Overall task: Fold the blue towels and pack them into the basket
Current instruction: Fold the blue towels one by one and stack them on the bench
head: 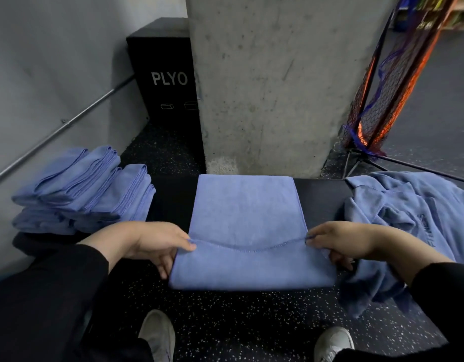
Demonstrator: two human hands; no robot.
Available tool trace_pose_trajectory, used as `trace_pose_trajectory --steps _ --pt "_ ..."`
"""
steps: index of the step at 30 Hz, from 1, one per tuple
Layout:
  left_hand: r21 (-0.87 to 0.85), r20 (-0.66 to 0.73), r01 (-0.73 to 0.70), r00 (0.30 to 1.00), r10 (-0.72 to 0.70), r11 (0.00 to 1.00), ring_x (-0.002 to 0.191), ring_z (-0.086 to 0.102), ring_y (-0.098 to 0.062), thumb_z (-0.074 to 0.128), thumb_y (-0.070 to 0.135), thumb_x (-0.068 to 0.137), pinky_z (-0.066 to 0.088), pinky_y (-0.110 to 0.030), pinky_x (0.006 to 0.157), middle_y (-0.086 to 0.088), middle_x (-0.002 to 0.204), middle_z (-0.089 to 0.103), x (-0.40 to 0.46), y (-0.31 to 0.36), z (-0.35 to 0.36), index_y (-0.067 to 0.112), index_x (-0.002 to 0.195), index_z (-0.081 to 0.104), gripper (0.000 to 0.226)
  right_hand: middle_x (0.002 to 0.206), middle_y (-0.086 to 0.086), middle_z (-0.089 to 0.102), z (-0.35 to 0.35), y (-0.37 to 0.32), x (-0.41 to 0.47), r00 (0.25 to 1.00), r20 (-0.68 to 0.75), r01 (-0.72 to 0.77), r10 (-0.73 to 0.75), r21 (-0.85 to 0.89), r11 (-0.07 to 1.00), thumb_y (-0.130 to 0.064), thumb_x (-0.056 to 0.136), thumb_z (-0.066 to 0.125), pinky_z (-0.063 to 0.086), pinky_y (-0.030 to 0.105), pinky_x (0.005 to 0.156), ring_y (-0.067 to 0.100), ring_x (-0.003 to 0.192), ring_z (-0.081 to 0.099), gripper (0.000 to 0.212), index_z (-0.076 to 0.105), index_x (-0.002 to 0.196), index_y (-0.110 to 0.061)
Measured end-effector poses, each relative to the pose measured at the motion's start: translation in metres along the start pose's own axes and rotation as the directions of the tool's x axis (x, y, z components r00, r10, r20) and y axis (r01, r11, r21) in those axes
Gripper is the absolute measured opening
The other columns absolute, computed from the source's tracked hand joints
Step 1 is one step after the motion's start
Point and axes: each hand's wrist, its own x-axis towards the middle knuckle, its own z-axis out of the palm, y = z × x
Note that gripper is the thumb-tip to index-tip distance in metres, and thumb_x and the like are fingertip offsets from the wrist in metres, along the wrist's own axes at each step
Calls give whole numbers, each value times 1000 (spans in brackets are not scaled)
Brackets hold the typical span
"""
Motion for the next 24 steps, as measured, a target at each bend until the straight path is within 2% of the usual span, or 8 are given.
trace_pose_trajectory --steps 2,4,8,10,12,15,21,24 --pt "-44 -65 -45 997 42 998 53 59 -24 58 24 92 50 -30 53 -16 71 64 -2 5 2 0 105 65 28 65 1 42 2 -5 -4 997 -71 48 -44 65 997 -22 102 53 40 27 43 12 47 49 17 60 88 -15" --pt "-109 -249 -170 958 139 979 51 53 -23 60 27 77 45 -29 49 -12 65 57 2 13 -1 4 89 65 26 63 2 43 -2 -10 1 962 -259 118 -91 93 989 -19 101 53 42 28 44 13 48 47 21 61 85 -9" --pt "11 -637 -338 723 267 941 65 60 -24 62 30 91 54 -41 63 -14 73 63 29 28 -18 12 82 68 21 67 6 55 -18 -16 30 804 -584 169 -106 55 984 -18 100 51 45 35 62 19 65 51 27 61 87 4" --pt "87 -740 -331 611 283 940 71 64 -23 57 35 95 58 -48 73 -18 78 67 45 30 -27 13 79 66 29 70 6 54 -23 -19 46 755 -649 143 -92 26 989 -20 101 50 36 33 60 18 65 45 32 59 88 7" --pt "175 -775 -285 551 310 943 68 56 -22 54 38 94 52 -44 68 -18 74 63 59 34 -30 8 79 62 35 72 8 54 -25 -21 62 744 -663 109 -81 2 994 -22 102 50 32 34 59 19 66 44 33 62 92 8" --pt "300 -758 -170 555 342 939 64 47 -18 51 27 101 32 -33 56 -6 69 57 76 44 -31 7 75 58 34 69 8 55 -24 -21 84 760 -646 60 -72 -41 997 -22 102 49 32 32 56 21 68 44 33 61 87 5" --pt "492 -698 36 614 369 870 71 50 -25 47 25 103 27 -34 54 -8 73 57 97 49 -34 13 68 46 38 64 7 51 -23 -28 95 804 -593 -43 -42 -128 991 -20 103 45 30 23 52 23 64 44 35 50 72 -5" --pt "508 -681 66 640 354 859 73 51 -22 44 26 105 29 -31 54 -6 78 58 91 53 -30 12 72 49 36 69 7 52 -21 -31 90 836 -547 -82 -42 -201 976 -19 102 41 32 34 56 25 70 47 33 51 74 -4"
